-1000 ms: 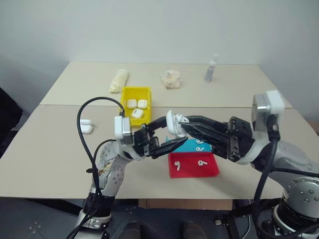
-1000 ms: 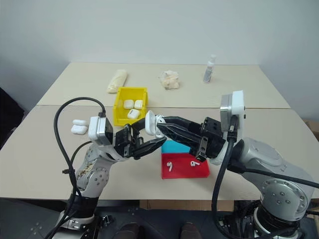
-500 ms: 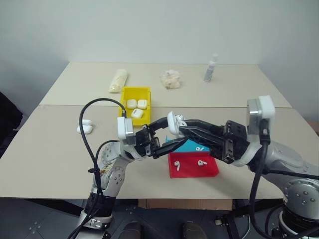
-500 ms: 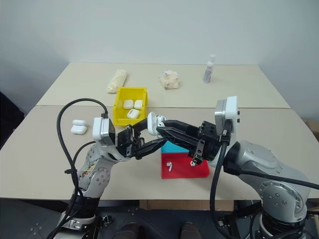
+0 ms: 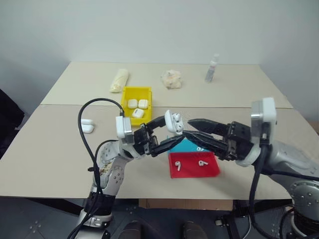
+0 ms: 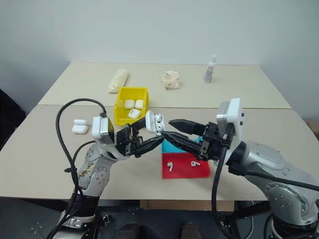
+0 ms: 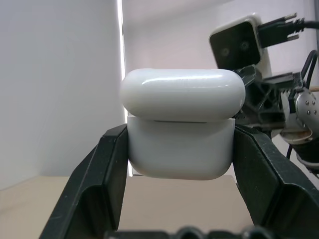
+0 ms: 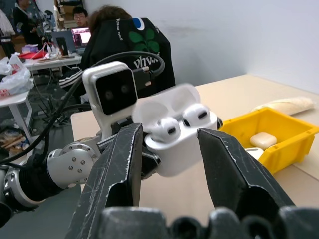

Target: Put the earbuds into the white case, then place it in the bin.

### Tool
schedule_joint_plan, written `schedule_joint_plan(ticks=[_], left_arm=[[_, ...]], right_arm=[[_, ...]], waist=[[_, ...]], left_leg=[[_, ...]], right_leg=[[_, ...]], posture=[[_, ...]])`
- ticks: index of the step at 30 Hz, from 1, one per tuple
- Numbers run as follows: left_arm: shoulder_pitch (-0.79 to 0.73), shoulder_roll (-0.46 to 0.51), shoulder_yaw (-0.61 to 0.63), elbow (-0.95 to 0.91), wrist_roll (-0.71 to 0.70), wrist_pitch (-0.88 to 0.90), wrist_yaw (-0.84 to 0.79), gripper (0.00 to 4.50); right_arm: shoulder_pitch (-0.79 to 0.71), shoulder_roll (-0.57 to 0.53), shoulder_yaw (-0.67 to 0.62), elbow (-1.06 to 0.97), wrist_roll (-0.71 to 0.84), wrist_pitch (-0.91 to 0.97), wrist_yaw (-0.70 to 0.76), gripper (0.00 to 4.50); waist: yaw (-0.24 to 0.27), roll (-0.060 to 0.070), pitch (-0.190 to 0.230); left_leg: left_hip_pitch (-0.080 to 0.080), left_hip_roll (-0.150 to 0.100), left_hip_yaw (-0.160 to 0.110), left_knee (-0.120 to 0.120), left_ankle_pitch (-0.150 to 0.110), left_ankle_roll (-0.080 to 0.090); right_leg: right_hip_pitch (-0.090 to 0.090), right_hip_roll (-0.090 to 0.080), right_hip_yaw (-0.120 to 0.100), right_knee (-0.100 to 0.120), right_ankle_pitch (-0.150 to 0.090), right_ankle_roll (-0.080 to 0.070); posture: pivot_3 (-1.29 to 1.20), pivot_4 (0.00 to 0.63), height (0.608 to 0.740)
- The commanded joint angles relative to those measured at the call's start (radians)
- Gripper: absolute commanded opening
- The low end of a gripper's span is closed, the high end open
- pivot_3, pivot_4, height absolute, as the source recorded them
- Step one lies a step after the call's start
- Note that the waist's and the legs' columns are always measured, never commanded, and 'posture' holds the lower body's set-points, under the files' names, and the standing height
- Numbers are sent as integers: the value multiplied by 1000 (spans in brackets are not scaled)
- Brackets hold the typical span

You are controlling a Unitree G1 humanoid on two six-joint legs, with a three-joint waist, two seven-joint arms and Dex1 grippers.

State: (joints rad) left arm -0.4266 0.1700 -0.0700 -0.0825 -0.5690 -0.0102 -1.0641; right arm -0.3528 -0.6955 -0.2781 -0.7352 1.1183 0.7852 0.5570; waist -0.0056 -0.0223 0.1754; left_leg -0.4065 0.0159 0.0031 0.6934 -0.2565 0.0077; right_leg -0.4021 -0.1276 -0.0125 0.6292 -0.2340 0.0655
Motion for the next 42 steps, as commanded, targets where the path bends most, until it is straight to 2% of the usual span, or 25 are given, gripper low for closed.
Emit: schedule_joint_plan(ticks=[1, 4, 7, 8, 15, 23, 33, 39, 42], left_arm=[[-38, -3, -39, 31, 127, -39, 80, 2786], [-66, -22, -60, 64, 211, -49, 160, 2786], [-105, -63, -65, 130, 256, -102, 208, 2786], [-115, -74, -65, 147, 261, -118, 212, 2786], [-138, -107, -67, 173, 253, -163, 221, 2786], [-119, -97, -54, 145, 211, -171, 188, 2786], [-118, -97, -52, 161, 206, -198, 174, 2786], [-119, -100, -48, 169, 208, -207, 179, 2786], [-122, -95, -27, 192, 227, -226, 214, 2786]], right_arm=[[-130, -57, -14, 31, 53, 10, -45, 1983], [-251, -88, 61, 49, 49, 55, -88, 1219], [-297, -120, 149, 22, -26, 65, -68, 83], [-300, -125, 169, 20, -41, 65, -65, 34], [-289, -144, 298, 2, -228, 44, -56, 34], [-278, -109, 305, 17, -342, 45, -74, 34], [-263, -108, 241, 14, -358, 67, -82, 34], [-244, -110, 209, -21, -333, 66, -67, 34], [-236, -108, 153, -52, -277, 47, -52, 34]], waist=[[-3, 0, 0], [-4, 0, 0], [-1, 0, 0], [2, 0, 0], [13, 0, 0], [15, 0, 0], [15, 0, 0], [15, 0, 0], [16, 0, 0]], left_leg=[[0, 0, 0, 0, 0, 0], [0, 0, 0, 0, 0, 0], [-1, 0, 0, 0, 0, 1], [-2, 0, 0, 0, 0, 1], [-3, 0, 0, 1, 0, 1], [-3, 0, 0, 1, 0, 1], [-3, 0, 0, 1, 0, 1], [-3, 0, 0, 1, 0, 1], [-3, 0, 0, 1, 0, 1]], right_leg=[[0, 0, 0, 0, 0, 0], [0, 0, 0, 0, 0, 0], [-1, 0, 0, -1, 0, 0], [-1, 0, 0, -1, 0, 0], [-2, -1, -1, -1, 0, 1], [-2, -1, -1, -1, 0, 1], [-2, -1, -1, -1, 0, 1], [-2, -1, -1, -1, 0, 1], [-2, -1, -1, -1, 0, 1]], posture=[[0, 150, 740], [0, 150, 740], [0, 150, 740], [0, 150, 740], [0, 150, 740], [0, 150, 740], [0, 150, 740], [0, 150, 740], [0, 150, 740]])
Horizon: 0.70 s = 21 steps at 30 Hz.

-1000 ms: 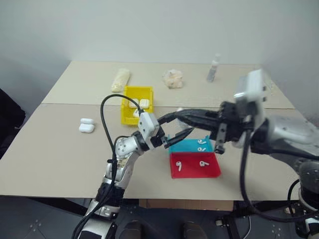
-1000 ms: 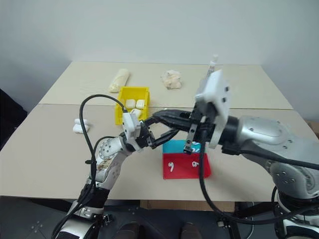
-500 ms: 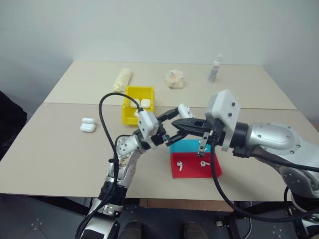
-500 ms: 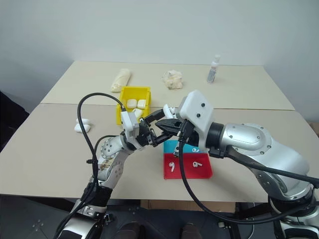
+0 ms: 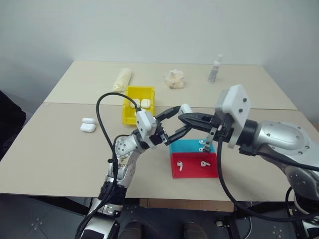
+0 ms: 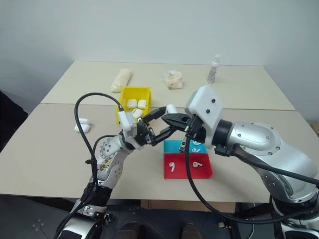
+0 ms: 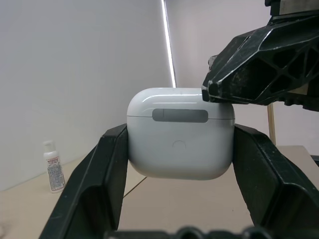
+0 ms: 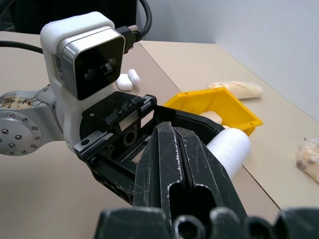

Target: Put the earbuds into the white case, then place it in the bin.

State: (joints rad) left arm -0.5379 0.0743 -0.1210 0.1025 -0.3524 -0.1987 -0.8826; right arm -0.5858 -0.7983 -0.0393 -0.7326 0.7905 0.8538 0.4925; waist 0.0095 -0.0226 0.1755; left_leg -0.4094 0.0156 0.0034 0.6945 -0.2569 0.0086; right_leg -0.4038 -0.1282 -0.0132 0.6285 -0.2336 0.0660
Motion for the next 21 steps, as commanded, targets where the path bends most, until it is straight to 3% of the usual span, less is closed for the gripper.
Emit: schedule_joint_plan(ticks=[1, 4, 8, 11, 18, 20, 21], left_arm=[[-17, 6, 39, 24, 22, -49, 54, 2786], [-61, 29, 78, 84, 109, -65, 177, 2786], [-222, 13, 164, 229, 313, -33, 612, 2786], [-302, 32, 176, 324, 429, 15, 809, 2786], [-378, 41, 168, 445, 492, 227, 955, 2786], [-380, 33, 158, 480, 490, 208, 958, 2786], [-387, 28, 152, 487, 490, 243, 960, 3136]], right_arm=[[2, -4, -115, -63, 78, -27, 15, 34], [21, -10, -178, -66, 129, -22, 7, 34], [94, -24, -197, -67, 122, -4, -13, 34], [112, -24, -170, -72, 118, -2, -22, 34], [97, -35, -107, -46, 93, 7, -9, 34], [97, -38, -99, -45, 87, 6, -9, 34], [98, -39, -97, -44, 87, 6, -11, 11]], waist=[[1, 0, 0], [0, 0, 0], [8, -1, 0], [6, -1, 0], [2, -2, 0], [2, -2, 0], [2, -2, 0]], left_leg=[[0, 0, 0, 0, 0, 0], [0, 0, 0, 0, 0, 0], [0, 0, -1, 1, 0, 0], [-1, -1, 0, 1, 0, 0], [-2, -1, 0, 0, 0, 0], [-2, -1, 0, 0, 0, 0], [-2, -1, 0, 0, 0, 0]], right_leg=[[0, 0, 0, 0, 0, 0], [0, 0, 0, 0, 0, 0], [1, 0, -1, 0, 0, 1], [1, 0, -1, -2, 1, 2], [0, 0, -1, -1, 1, 2], [0, 0, -1, -1, 1, 2], [0, 0, -1, -1, 1, 2]], posture=[[0, 150, 740], [0, 150, 740], [0, 150, 740], [0, 150, 740], [0, 150, 740], [0, 150, 740], [0, 150, 740]])
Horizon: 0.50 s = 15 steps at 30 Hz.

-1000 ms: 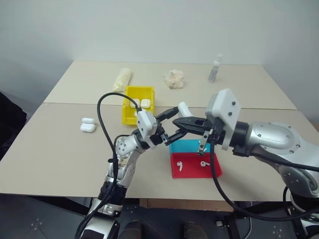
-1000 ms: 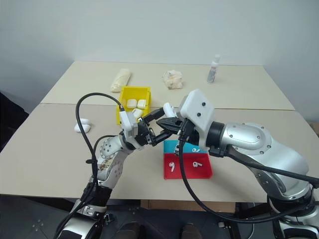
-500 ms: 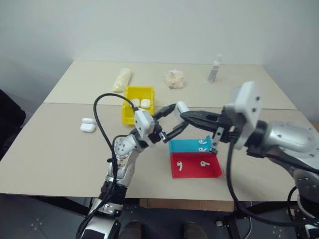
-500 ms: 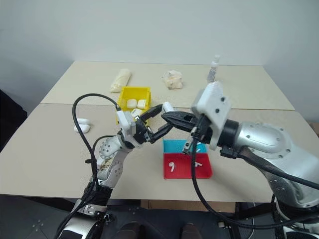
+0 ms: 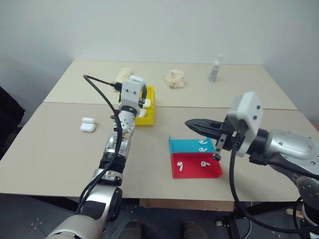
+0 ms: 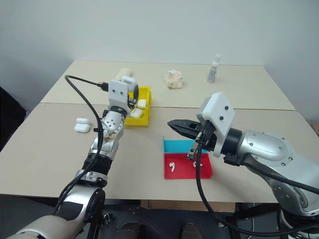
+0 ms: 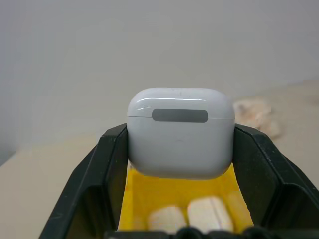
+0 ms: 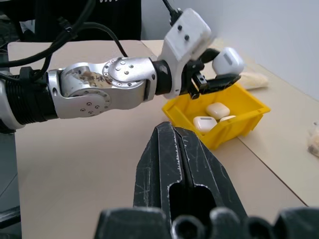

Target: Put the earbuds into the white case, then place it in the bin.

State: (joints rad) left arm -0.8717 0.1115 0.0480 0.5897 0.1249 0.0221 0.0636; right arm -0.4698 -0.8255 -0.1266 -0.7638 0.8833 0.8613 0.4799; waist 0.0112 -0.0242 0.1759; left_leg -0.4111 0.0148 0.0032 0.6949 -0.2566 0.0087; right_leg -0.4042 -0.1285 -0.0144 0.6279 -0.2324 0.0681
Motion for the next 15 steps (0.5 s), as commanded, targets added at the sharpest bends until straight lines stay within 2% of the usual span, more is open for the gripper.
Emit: schedule_joint_plan(ticks=[1, 2, 4, 9, 11, 13, 15], left_arm=[[-64, -16, -16, 13, 11, 50, 30, 3528], [-73, -19, -16, 25, 11, 66, 39, 3731], [-75, -19, -29, 33, 17, 51, 37, 4419], [-67, -22, -35, 13, -7, -15, 18, 4465], [-56, -39, 0, -84, -85, 122, -32, 4465], [-42, -12, 15, -193, -200, 298, -194, 4465], [-5, 45, 10, -301, -286, 402, -350, 4465]], right_arm=[[-17, -13, -9, -13, -4, 2, -1, 0], [-16, -14, -8, -13, -3, 6, -5, 0], [-13, -17, -5, -14, -11, 12, -15, 0], [-1, -15, -7, -22, -21, 22, -26, 0], [6, -19, -10, -25, -29, 25, -28, 0], [16, -26, -19, -26, -32, 27, -25, 0], [43, -46, -43, -25, -39, 21, -6, 0]], waist=[[1, 0, 0], [2, 0, 0], [1, 0, 0], [0, 0, 0], [0, 0, 0], [0, 0, 0], [-4, 0, 0]], left_leg=[[0, 0, 0, 0, 0, 0], [0, 0, 0, 0, 0, 0], [-2, 0, 0, 0, 0, 0], [-2, 0, 0, 0, 0, 0], [-2, 0, 0, 0, 0, 0], [-2, 0, 0, 0, 0, 0], [-2, 0, 0, 0, 0, 0]], right_leg=[[0, 0, 0, 0, 0, 0], [0, 0, 0, 0, 0, 0], [0, 0, -1, 0, 0, 0], [-1, 0, 0, 0, 0, 0], [-1, 0, 0, 0, 0, 0], [-1, 0, 0, 0, 0, 0], [-1, 0, 0, 1, 0, 0]], posture=[[0, 150, 740], [0, 150, 740], [0, 150, 740], [0, 150, 740], [0, 150, 740], [0, 150, 740], [0, 150, 740]])
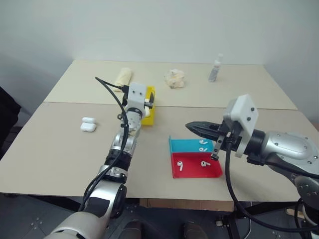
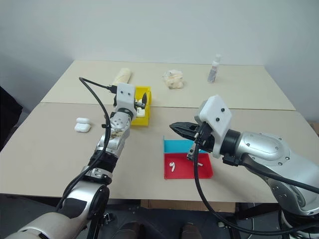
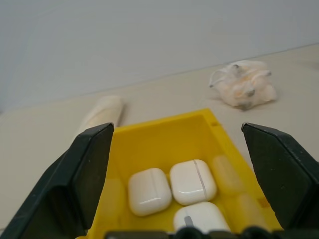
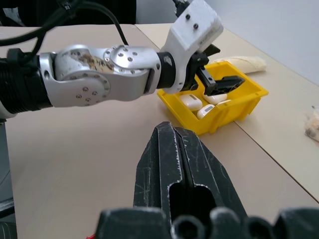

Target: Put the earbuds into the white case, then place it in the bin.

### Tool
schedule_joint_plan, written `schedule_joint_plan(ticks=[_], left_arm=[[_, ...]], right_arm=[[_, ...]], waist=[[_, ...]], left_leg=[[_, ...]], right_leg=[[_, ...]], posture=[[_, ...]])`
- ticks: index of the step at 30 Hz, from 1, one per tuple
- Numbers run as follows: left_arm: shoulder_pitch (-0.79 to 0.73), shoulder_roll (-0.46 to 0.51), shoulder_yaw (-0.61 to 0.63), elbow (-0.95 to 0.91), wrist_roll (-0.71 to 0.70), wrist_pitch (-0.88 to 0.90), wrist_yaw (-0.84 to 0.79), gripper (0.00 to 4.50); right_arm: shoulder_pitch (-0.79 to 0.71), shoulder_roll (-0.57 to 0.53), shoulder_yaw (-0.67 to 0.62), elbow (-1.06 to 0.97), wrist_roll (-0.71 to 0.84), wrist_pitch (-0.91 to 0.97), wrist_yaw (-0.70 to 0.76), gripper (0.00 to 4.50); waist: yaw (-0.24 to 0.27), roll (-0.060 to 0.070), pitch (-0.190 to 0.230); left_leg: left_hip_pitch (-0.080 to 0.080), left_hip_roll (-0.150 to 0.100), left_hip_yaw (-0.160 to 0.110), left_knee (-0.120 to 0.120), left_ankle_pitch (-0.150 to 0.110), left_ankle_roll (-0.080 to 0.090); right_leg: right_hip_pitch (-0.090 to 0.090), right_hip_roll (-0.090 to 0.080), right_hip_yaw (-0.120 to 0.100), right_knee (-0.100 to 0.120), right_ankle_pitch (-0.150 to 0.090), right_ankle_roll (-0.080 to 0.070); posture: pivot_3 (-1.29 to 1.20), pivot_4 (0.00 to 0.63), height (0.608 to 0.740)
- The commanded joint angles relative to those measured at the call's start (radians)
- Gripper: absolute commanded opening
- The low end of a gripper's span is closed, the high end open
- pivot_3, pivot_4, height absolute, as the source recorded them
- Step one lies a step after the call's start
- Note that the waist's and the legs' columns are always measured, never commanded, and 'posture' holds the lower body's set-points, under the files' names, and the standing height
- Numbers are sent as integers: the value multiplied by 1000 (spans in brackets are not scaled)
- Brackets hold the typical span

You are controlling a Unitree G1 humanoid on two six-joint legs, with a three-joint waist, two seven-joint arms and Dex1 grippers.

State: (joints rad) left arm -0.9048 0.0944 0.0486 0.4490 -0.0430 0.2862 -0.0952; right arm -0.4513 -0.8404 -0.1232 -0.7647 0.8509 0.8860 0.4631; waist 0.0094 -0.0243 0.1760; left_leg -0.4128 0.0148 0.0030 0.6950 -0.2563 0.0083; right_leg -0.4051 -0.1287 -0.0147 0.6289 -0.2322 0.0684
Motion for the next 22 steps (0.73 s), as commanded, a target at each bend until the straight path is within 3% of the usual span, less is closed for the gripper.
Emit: schedule_joint_plan(ticks=[1, 3, 7, 11, 14, 17, 22], left_arm=[[46, 86, 5, -204, -143, 169, -239, 4465], [111, 161, -2, -265, -227, 163, -435, 4465], [234, 340, -85, -429, -220, 210, -609, 4465], [312, 467, -59, -519, -317, 249, -787, 4465], [390, 588, -37, -554, -328, 200, -907, 4465], [440, 651, -20, -580, -325, 133, -958, 4465], [460, 688, 14, -628, -367, 163, -984, 4465]], right_arm=[[38, -40, -58, -24, -11, -8, 19, 0], [104, -86, -119, -16, -19, -19, 68, 0], [324, -185, -339, 1, -78, -105, 282, 0], [528, -226, -513, 57, -214, -280, 522, 0], [661, -184, -623, 154, -366, -554, 687, 0], [722, -165, -665, 209, -419, -694, 770, 0], [723, -158, -678, 265, -420, -781, 811, 0]], waist=[[-5, 0, 0], [-10, 0, 0], [-8, 0, 0], [4, 0, 0], [2, 0, 0], [-2, 1, 0], [-1, 0, 0]], left_leg=[[0, 0, 0, 0, 0, 0], [0, 0, 0, -1, 0, 0], [0, 0, 1, 0, 0, 0], [2, 1, 1, 0, 0, 0], [5, 1, 1, 0, 0, 0], [8, 1, 3, -2, 0, 0], [9, 1, 2, -1, 0, 0]], right_leg=[[0, 0, 0, 0, 0, 0], [0, 0, 0, 1, 0, 0], [0, 0, 1, 0, 0, 0], [2, 0, 1, -1, 0, 0], [4, 0, 1, -1, 0, 0], [5, 0, 3, -2, -1, 0], [6, 0, 3, 0, -1, 0]], posture=[[0, 150, 740], [0, 150, 740], [0, 150, 740], [0, 150, 740], [0, 150, 740], [0, 150, 740], [0, 150, 740]])
